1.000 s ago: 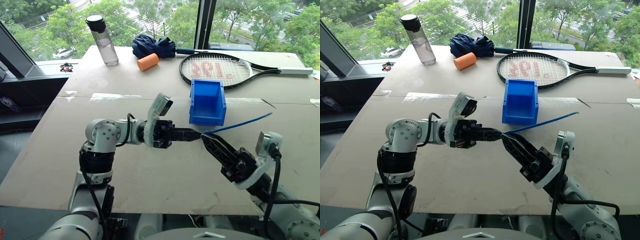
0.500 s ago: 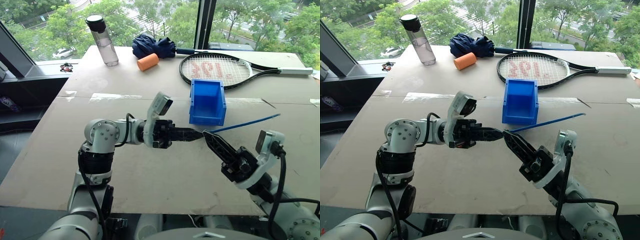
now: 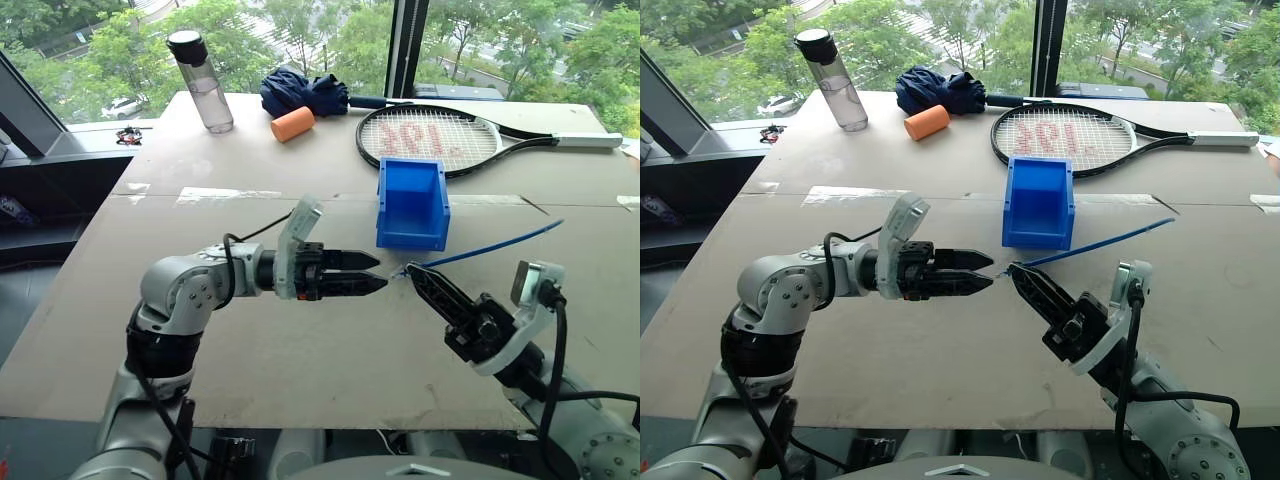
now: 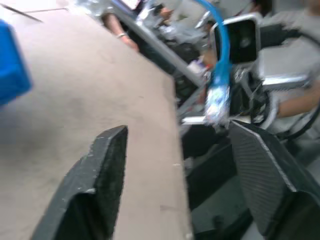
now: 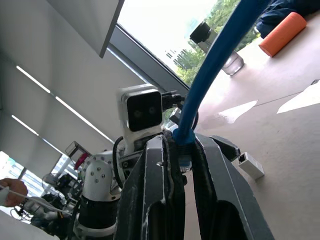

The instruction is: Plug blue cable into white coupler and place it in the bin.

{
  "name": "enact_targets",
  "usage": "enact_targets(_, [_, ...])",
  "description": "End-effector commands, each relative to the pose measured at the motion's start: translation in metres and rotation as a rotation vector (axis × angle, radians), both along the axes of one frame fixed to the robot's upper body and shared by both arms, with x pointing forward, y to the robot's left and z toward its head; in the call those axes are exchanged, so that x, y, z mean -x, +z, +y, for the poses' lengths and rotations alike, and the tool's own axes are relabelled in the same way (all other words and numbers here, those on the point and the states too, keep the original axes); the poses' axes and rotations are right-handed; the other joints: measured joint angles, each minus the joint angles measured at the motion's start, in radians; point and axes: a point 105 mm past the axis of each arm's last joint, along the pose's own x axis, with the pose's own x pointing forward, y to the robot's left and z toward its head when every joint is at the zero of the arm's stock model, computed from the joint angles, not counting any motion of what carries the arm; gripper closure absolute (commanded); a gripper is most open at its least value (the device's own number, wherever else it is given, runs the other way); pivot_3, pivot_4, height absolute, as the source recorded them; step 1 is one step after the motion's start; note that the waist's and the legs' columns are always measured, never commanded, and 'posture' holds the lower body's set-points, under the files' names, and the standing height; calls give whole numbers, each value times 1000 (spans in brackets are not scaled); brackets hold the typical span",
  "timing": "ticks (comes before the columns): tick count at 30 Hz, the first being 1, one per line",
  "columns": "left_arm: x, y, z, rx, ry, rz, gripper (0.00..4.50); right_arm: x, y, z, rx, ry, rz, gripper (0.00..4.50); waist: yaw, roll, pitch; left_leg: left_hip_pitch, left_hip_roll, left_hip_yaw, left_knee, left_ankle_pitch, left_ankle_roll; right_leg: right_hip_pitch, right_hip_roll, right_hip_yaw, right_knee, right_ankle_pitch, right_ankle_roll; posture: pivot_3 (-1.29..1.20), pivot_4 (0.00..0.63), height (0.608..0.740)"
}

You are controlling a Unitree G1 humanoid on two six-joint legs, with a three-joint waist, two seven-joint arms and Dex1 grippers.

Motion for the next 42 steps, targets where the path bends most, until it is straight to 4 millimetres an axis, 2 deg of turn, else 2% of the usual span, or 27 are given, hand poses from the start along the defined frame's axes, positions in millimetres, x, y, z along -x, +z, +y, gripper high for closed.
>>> enact_targets(1, [-7, -16, 20, -114, 79, -190, 231, -7, -3, -6, 23, -49, -16, 4500, 0, 0, 0, 0, 0, 1, -1, 0, 0, 0, 0, 1, 0, 0, 0, 0, 150, 740])
enact_targets(5, [-17, -11, 34, -107, 192, -234, 231, -1, -1, -3, -2, -31, -11, 4500, 14, -1, 1, -3, 1, 0, 0, 0, 0, -3, -2, 0, -1, 0, 0, 0, 150, 740])
enact_targets(10, [-36, -16, 62, -157, 397, -360, 231, 6, -3, -3, -3, -26, 13, 4500, 20, -2, 0, -3, 1, 2, 0, 0, 0, -3, -4, 2, -1, 0, 0, 0, 150, 740])
enact_targets(12, [-41, -20, 69, -182, 436, -399, 231, 7, -2, -4, -2, -31, 15, 4500, 21, -2, 0, -3, 0, 3, 0, 0, 0, -3, -4, 2, -1, 0, 0, 0, 150, 740])
enact_targets(14, [-44, -33, 76, -226, 459, -413, 231, 6, -3, -7, 5, -42, 16, 4500, 21, -2, 0, -3, 0, 2, 0, 0, 0, -3, -3, 2, -1, 0, 0, 0, 150, 740])
enact_targets(25, [-66, -69, 67, -281, 435, -437, 231, 7, -2, -8, 39, -57, 3, 4500, 22, -3, -1, -3, -1, 3, 1, 0, 0, -2, -3, 1, 0, 0, 0, 0, 150, 740])
enact_targets(29, [-73, -75, 62, -286, 418, -443, 231, 9, -3, -10, 56, -68, 3, 4500, 22, -4, -1, -3, -1, 3, 1, 0, 0, -2, -2, 0, 0, 0, 1, 0, 150, 740])
enact_targets(34, [-72, -83, 57, -300, 359, -444, 2490, 9, -3, -13, 83, -92, -6, 4500, 23, -4, -1, -3, -1, 3, 1, 0, 0, -2, -2, 0, 0, 0, 1, 0, 150, 740])
enact_targets(36, [-71, -81, 56, -293, 343, -447, 3592, 8, -4, -13, 96, -97, -10, 4500, 23, -4, -1, -3, -1, 3, 1, 0, 0, -2, -2, 0, 0, 0, 1, 0, 150, 740])
enact_targets(37, [-70, -79, 54, -286, 327, -450, 3990, 8, -4, -13, 109, -95, -16, 4500, 23, -4, -1, -3, -1, 2, 1, 0, 0, -2, -2, 0, 0, 0, 1, 0, 150, 740])
enact_targets(39, [-69, -76, 52, -270, 300, -450, 3943, 8, -4, -13, 131, -95, -27, 4500, 22, -4, -1, -3, -1, 2, 1, 0, 0, -2, -2, 0, 0, 0, 1, 0, 150, 740])
enact_targets(42, [-52, -70, 34, -234, 125, -435, 3943, 4, -10, -12, 281, -82, -85, 4500, 22, -4, -1, -3, -1, 3, 1, 0, 0, -2, -2, 0, 0, 0, 0, 0, 150, 740])
